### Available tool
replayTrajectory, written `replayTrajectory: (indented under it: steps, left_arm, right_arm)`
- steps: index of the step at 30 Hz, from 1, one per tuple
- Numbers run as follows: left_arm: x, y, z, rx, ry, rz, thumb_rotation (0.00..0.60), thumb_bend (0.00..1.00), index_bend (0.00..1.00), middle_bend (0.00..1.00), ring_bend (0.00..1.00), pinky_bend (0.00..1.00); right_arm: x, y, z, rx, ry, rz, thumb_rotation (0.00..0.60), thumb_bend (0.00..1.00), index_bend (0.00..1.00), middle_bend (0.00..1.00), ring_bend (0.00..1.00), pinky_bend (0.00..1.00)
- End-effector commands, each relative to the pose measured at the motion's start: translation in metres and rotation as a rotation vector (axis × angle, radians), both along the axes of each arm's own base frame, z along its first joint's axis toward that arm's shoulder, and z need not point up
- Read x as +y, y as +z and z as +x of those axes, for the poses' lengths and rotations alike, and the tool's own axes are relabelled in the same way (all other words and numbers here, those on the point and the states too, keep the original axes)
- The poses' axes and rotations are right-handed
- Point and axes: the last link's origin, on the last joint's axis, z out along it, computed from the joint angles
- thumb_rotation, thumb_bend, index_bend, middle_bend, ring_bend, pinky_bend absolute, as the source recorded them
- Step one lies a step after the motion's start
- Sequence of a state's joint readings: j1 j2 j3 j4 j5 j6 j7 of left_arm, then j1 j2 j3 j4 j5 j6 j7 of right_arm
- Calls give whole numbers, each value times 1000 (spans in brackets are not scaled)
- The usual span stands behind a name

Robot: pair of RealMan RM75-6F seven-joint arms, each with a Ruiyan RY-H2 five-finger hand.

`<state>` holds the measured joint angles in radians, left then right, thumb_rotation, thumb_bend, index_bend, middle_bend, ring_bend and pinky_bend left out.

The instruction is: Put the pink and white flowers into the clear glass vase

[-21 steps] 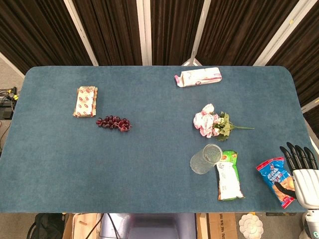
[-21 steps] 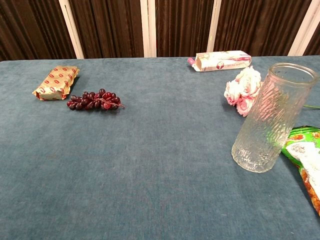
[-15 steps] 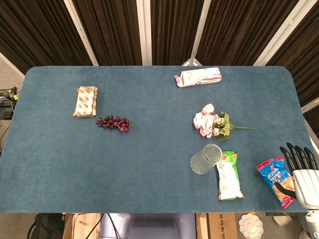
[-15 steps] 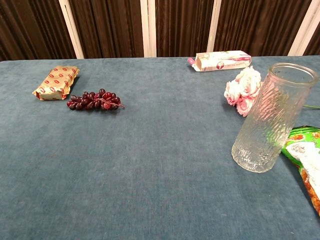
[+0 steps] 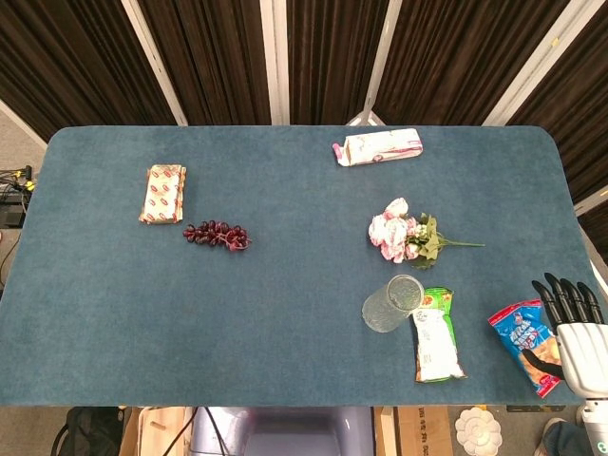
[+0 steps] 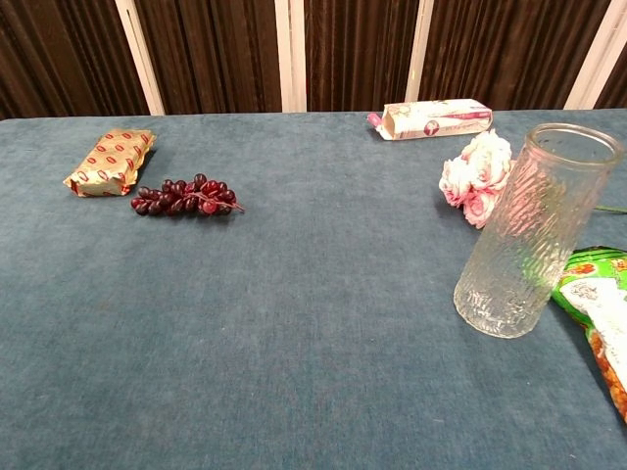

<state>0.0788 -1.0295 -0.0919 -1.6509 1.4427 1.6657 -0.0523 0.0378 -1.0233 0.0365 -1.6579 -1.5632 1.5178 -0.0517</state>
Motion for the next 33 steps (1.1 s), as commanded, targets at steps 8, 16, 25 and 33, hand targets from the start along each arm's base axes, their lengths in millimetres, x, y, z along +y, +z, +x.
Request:
replayTrajectory:
  steps: [8,16,25,33]
  left_arm:
    - [-2,-2,3,5,-5,-1,600,196,92,31,0,19]
    - [-1,-4,4,13,-7,-1,600,196,88,31,0,19]
    - [2,-6,5,21,-15,1,600,196,89,31,0,19]
    - [3,-6,5,28,-13,15,600,196,89,32,0,20]
  right_arm:
    - [0,1,0,-29,5,4,600,124,91,45,13,0]
    - [-32,10,1,-64,0,63,600,124,91,45,11,0]
    - [-102,-2,13,-65,-67,219,600,124,91,43,5,0]
    - [-163,-46,18,-70,-114,326,600,125,91,43,3,0]
